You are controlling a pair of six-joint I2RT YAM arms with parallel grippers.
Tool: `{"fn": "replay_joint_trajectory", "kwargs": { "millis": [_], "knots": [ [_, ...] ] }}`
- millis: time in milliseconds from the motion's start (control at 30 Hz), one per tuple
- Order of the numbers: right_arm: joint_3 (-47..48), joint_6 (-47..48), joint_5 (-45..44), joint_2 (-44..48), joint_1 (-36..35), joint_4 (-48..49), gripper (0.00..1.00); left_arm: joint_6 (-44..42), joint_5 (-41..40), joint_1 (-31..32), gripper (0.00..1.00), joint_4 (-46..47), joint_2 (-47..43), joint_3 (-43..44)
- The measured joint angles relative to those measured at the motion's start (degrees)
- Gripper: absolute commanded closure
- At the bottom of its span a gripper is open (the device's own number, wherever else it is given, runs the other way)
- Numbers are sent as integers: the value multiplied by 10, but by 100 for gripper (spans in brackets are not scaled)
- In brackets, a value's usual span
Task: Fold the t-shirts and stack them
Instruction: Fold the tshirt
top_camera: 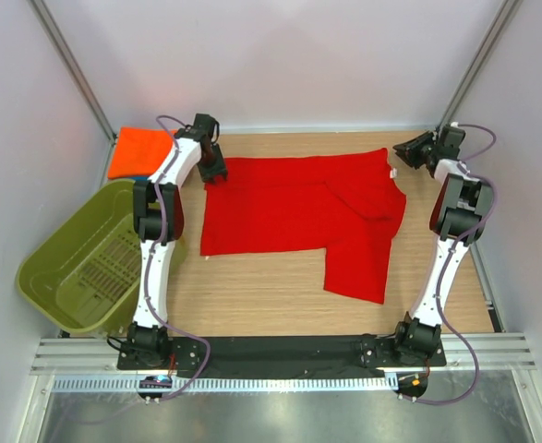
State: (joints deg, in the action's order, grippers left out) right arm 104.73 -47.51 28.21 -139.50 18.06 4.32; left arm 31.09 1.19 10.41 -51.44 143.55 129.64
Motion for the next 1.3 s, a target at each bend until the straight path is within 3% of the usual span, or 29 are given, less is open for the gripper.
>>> {"fn": "replay_joint_trajectory", "kwargs": {
  "millis": [233, 533, 833, 1033, 1300],
  "knots": [
    [49, 74, 28, -5, 14, -106, 63, -3, -2, 0, 59, -6, 2, 4],
    [101, 133, 118, -61, 23, -171, 62, -5, -1, 0, 59, -8, 4, 8],
    [139, 216, 129, -69, 15, -241, 63, -5, -1, 0, 59, -13, 7, 14],
    [143, 270, 92, -58, -1, -276, 68, -5, -1, 0, 59, -13, 7, 14],
    [167, 339, -30, -45, -55, -334, 76, -4, -1, 0, 59, -13, 7, 14]
  ]
}}
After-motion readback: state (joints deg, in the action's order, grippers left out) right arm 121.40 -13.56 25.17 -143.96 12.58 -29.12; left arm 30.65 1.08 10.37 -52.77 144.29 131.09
